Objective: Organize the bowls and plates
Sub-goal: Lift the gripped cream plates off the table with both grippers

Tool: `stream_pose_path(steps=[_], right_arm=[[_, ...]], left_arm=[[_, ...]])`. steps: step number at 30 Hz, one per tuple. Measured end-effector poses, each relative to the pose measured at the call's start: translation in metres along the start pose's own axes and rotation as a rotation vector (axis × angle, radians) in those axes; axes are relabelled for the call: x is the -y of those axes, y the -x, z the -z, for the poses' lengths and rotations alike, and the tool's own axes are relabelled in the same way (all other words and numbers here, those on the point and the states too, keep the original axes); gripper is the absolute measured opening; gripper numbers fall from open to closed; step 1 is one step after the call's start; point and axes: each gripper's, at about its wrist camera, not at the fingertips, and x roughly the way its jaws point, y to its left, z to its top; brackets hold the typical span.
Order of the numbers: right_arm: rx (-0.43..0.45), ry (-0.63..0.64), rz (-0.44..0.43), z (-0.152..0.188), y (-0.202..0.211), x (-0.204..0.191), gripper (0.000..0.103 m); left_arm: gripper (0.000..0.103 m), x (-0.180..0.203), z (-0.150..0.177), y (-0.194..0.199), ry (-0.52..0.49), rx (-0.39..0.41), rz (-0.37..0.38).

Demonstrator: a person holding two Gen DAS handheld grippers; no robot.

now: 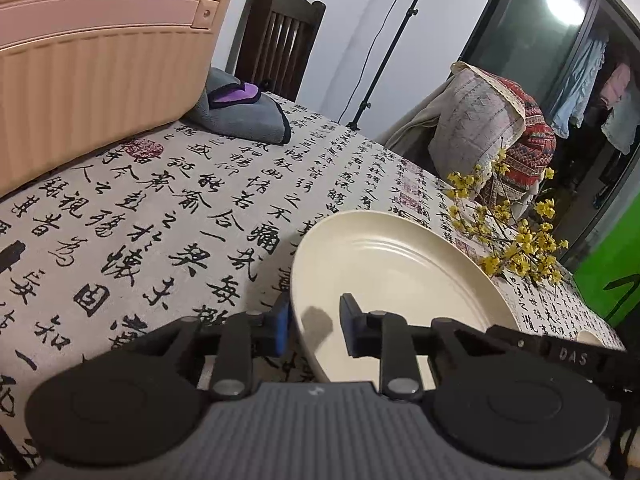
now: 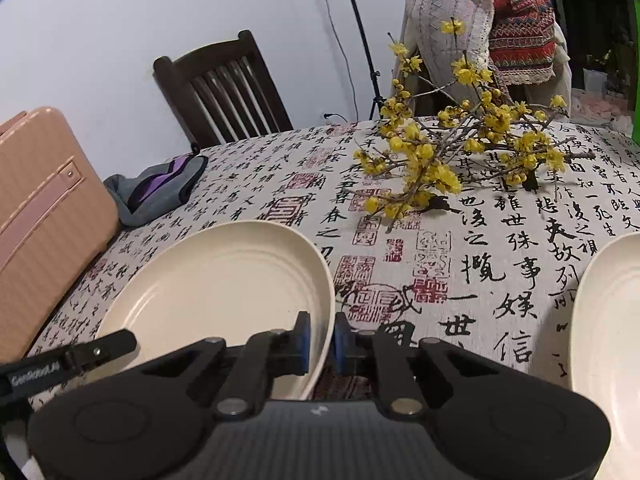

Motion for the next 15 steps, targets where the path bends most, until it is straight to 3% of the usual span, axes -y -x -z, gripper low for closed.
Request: stream_pose_path(steps=[15], right_arm=[[0.009,0.1,0.006,0.011,0.017,-0.015,0.012]], left_arm=[[0.026,0.003,0.0,0.003,-0.032,0.024,-0.026]])
